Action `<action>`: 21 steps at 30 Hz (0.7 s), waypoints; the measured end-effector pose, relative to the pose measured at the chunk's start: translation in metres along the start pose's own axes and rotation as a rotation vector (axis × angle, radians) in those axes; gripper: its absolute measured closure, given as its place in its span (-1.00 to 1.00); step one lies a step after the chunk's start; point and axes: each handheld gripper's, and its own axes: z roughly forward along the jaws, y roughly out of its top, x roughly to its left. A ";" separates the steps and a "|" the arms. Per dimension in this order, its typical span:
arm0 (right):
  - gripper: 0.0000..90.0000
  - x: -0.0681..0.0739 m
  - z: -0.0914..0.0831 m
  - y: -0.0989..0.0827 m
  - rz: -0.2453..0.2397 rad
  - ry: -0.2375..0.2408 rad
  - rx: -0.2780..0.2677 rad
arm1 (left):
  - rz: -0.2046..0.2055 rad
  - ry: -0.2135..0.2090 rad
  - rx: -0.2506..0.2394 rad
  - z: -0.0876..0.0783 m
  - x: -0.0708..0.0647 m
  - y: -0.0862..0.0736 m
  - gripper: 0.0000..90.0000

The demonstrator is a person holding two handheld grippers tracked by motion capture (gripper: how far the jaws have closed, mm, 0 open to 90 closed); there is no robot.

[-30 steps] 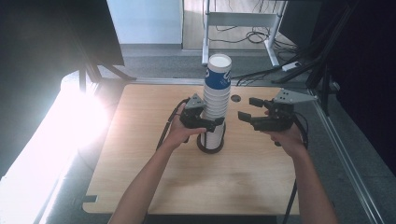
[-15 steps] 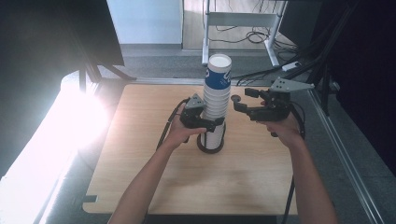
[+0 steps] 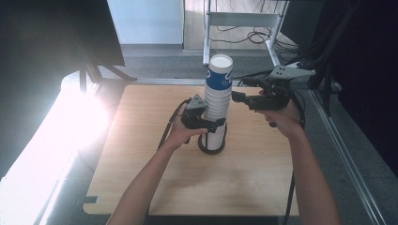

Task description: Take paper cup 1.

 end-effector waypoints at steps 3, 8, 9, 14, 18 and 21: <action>-0.50 -0.001 0.002 0.005 0.008 0.012 -0.010 | -0.001 0.001 0.001 0.000 -0.001 0.000 -0.73; -0.52 -0.001 0.008 0.014 0.004 0.018 -0.010 | 0.000 -0.001 0.006 0.000 -0.001 0.001 -0.73; -0.53 -0.002 0.009 0.016 0.003 0.020 -0.009 | 0.000 -0.002 0.008 0.000 -0.001 0.001 -0.73; -0.56 -0.001 0.017 0.026 -0.002 0.040 -0.021 | 0.001 0.001 0.011 0.000 -0.001 0.001 -0.73; -0.59 -0.001 0.025 0.034 -0.002 0.050 -0.021 | -0.001 0.004 0.013 0.000 -0.001 0.002 -0.73; -0.60 -0.001 0.032 0.039 -0.005 0.058 -0.021 | -0.003 0.002 0.019 0.000 -0.002 0.003 -0.73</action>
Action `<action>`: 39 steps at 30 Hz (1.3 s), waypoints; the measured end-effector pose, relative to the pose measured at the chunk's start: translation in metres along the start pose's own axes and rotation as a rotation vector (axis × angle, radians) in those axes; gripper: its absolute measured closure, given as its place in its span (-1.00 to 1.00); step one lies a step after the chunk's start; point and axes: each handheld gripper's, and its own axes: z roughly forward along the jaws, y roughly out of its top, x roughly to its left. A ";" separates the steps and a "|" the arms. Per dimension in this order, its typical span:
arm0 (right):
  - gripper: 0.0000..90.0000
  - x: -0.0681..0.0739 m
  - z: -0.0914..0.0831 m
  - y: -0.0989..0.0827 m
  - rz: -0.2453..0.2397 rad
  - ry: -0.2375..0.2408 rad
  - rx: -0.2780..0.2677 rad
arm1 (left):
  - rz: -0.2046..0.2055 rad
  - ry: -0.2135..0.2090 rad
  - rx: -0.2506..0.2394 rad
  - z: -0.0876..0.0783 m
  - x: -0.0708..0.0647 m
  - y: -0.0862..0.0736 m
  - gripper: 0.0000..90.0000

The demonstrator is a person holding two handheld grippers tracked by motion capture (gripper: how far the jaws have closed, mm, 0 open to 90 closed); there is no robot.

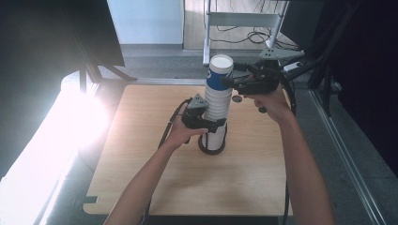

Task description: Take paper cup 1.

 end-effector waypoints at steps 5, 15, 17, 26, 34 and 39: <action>-0.60 0.001 0.014 0.005 -0.008 0.004 0.016 | -0.002 0.000 -0.003 0.000 0.000 -0.001 -0.73; -0.42 0.002 0.025 0.007 -0.004 -0.015 0.014 | 0.000 0.003 -0.003 0.000 0.000 -0.001 -0.73; -0.41 0.003 0.025 0.007 -0.007 -0.023 0.012 | -0.004 0.001 -0.003 0.000 0.000 -0.001 -0.73; -0.40 0.005 0.023 0.009 -0.021 -0.038 -0.001 | -0.005 0.000 -0.004 0.000 0.000 -0.001 -0.73; -0.39 0.011 0.013 0.022 -0.035 -0.058 -0.052 | 0.004 -0.002 0.004 0.000 -0.001 -0.001 -0.73; -0.39 0.013 0.006 0.029 -0.044 -0.068 -0.076 | 0.010 -0.001 0.009 -0.001 -0.001 0.000 -0.73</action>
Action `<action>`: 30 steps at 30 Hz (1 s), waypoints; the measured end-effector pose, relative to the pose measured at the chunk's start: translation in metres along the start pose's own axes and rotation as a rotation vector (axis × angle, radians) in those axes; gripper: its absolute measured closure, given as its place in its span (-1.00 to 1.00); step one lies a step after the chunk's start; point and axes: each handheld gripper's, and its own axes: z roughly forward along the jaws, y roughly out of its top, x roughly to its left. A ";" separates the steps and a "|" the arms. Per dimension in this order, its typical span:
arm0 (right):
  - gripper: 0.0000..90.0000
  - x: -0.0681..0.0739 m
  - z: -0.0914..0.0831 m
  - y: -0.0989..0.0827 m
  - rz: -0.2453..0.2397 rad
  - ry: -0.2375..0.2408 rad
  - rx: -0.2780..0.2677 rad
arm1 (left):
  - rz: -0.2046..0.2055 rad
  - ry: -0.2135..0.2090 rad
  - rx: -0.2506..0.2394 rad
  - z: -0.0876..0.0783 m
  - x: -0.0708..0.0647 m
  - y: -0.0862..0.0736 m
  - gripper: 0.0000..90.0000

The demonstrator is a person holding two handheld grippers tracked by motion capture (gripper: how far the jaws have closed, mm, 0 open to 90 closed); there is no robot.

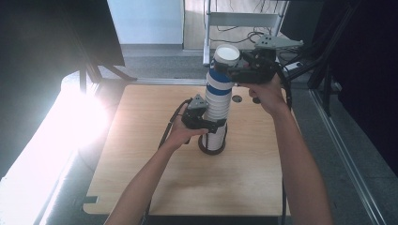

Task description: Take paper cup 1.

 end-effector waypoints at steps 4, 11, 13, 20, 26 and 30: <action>-0.39 0.001 -0.010 0.006 -0.001 -0.007 -0.041 | -0.005 -0.001 -0.001 0.000 0.000 0.000 -0.73; -0.39 0.006 -0.031 0.014 -0.034 -0.017 -0.082 | -0.005 -0.002 -0.004 0.000 0.000 0.000 -0.73; -0.39 0.007 -0.036 0.015 -0.040 -0.021 -0.089 | -0.005 -0.003 -0.003 0.000 0.001 -0.001 -0.73; -0.38 0.013 -0.058 0.014 -0.067 -0.038 -0.100 | -0.007 -0.004 -0.006 0.000 0.001 -0.001 -0.73; -0.38 0.017 -0.078 0.006 -0.080 -0.045 -0.110 | -0.010 0.001 -0.008 0.000 0.000 -0.001 -0.73; -0.38 0.020 -0.088 -0.003 -0.083 -0.045 -0.109 | -0.008 0.000 -0.006 0.000 0.000 -0.001 -0.73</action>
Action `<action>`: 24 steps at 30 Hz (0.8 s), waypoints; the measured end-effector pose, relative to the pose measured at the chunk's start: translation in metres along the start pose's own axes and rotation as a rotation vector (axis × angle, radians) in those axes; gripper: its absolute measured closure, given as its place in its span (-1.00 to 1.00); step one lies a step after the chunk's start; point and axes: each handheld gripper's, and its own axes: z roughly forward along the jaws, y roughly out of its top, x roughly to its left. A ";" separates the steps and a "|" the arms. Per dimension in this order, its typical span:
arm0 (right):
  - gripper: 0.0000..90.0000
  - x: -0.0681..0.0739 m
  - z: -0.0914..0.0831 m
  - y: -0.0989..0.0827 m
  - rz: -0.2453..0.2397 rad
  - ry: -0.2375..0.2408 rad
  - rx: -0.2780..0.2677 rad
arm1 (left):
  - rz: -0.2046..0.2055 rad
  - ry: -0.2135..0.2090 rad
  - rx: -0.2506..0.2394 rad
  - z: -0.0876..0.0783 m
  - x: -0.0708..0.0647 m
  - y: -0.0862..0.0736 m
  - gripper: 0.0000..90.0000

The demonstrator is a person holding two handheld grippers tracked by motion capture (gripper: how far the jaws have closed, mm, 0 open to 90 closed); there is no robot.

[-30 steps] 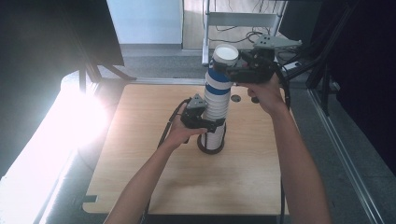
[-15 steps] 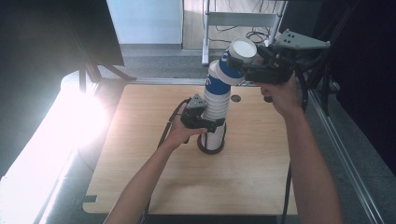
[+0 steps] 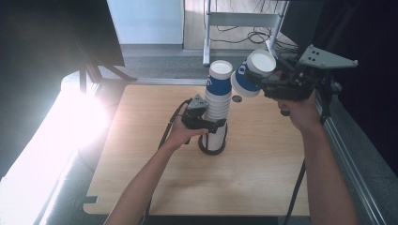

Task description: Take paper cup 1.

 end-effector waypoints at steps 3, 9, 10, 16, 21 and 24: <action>-0.38 0.001 -0.006 -0.005 -0.001 0.003 0.001 | 0.005 0.002 0.003 0.000 0.000 0.000 -0.73; -0.38 0.004 -0.015 -0.019 0.007 0.009 0.008 | -0.002 0.002 0.001 0.000 0.000 0.000 -0.73; -0.38 0.004 -0.016 -0.021 0.009 0.009 0.011 | -0.002 0.002 0.001 0.000 0.000 0.000 -0.73; -0.38 0.007 -0.019 -0.043 0.030 0.017 0.029 | -0.010 0.006 0.002 0.000 -0.001 0.001 -0.74; -0.38 0.008 -0.020 -0.064 0.054 0.025 0.044 | 0.003 0.029 0.014 0.001 -0.003 0.000 -0.77; -0.38 0.008 -0.021 -0.074 0.066 0.028 0.049 | -0.004 0.019 0.027 0.002 -0.003 -0.003 -0.82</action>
